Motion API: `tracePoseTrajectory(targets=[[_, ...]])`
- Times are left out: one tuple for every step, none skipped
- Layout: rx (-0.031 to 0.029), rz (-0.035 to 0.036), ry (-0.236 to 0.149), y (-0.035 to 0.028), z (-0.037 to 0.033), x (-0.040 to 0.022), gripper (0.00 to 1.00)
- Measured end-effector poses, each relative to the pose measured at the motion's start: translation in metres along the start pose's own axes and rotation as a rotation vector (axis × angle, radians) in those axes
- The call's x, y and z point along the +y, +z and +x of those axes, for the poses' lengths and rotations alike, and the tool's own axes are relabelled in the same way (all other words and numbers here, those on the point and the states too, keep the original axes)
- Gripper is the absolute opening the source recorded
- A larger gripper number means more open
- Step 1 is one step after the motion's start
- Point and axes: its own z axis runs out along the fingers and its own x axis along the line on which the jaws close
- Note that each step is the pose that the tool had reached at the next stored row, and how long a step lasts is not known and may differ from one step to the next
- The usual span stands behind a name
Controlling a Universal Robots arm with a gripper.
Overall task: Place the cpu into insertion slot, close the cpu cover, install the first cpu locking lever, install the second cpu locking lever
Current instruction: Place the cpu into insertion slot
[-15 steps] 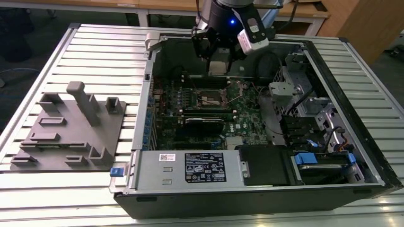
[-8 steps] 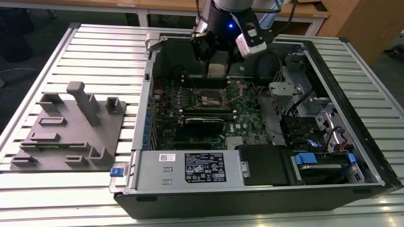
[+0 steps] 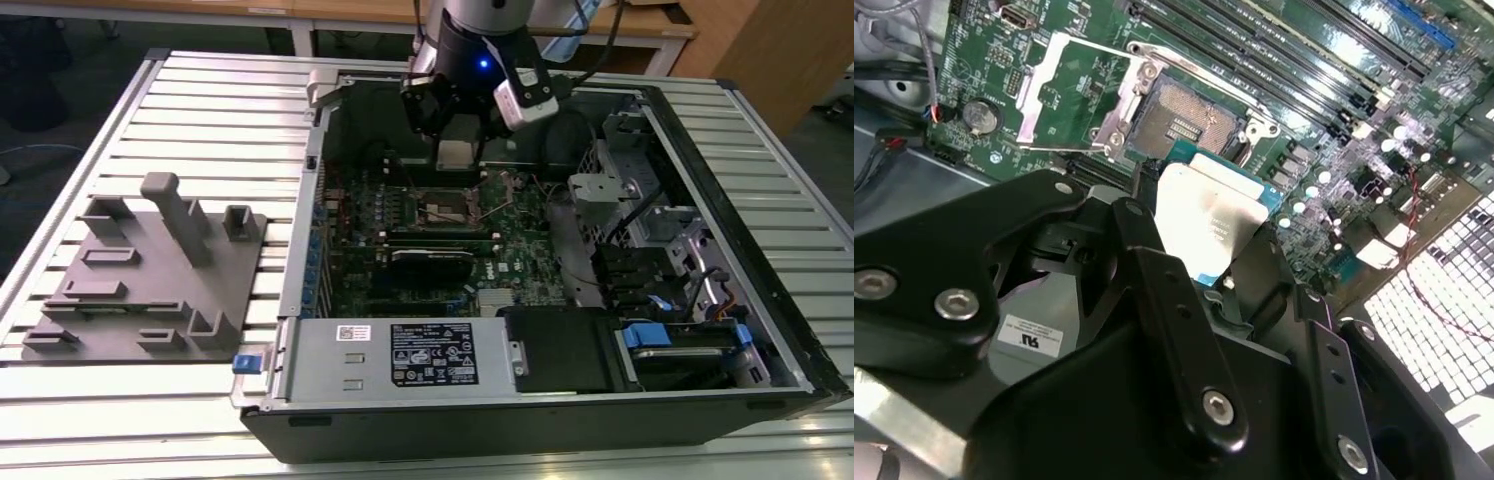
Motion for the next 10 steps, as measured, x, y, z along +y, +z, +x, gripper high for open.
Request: tracePoseTrajectory(targets=[[0.0001, 0.0002, 0.000, 0.0001, 0.0000, 0.0000, 0.54], [-0.0001, -0.0003, 0.000, 0.0006, 0.0002, 0.0000, 0.54], [-0.0003, -0.0005, 0.000, 0.0013, 0.0004, -0.0001, 0.54], [-0.0002, -0.0002, 0.000, 0.0020, 0.0007, -0.0002, 0.54], [-0.0001, -0.0001, 0.000, 0.0028, 0.0011, -0.0003, 0.54], [-0.0001, -0.0002, 0.000, 0.0039, 0.0015, -0.0004, 0.54], [-0.0001, -0.0001, 0.000, 0.0050, 0.0019, -0.0005, 0.54], [-0.0001, -0.0002, 0.000, 0.0060, 0.0023, -0.0006, 0.54], [-0.0001, -0.0002, 0.000, 0.0069, 0.0026, -0.0007, 0.54], [-0.0001, -0.0001, 0.000, 0.0078, 0.0029, -0.0007, 0.54]])
